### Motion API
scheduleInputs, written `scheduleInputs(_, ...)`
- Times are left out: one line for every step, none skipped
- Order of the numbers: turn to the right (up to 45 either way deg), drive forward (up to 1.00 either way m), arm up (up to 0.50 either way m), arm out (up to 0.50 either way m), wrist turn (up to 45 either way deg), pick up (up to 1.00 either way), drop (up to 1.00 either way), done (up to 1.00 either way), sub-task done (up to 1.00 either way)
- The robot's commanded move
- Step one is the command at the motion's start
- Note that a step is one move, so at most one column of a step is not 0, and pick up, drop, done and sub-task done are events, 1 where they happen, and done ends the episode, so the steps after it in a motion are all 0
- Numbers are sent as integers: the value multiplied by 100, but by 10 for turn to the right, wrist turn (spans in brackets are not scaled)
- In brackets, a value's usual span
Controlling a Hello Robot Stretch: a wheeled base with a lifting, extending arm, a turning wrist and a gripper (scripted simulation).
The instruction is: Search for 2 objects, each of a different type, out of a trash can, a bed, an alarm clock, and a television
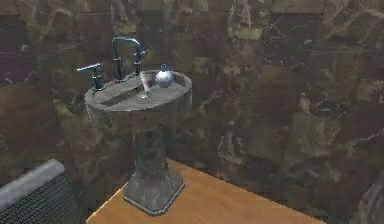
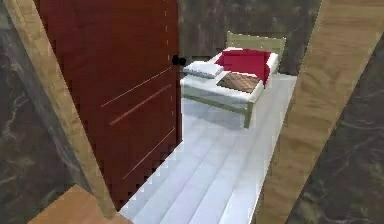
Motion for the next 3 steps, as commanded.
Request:
scheduleInputs(450, 0, 0, 0, 0, 0, 0, 0, 0)
scheduleInputs(90, 0, 0, 0, 0, 0, 0, 0, 0)
scheduleInputs(0, 30, 0, 0, 0, 0, 0, 0, 0)
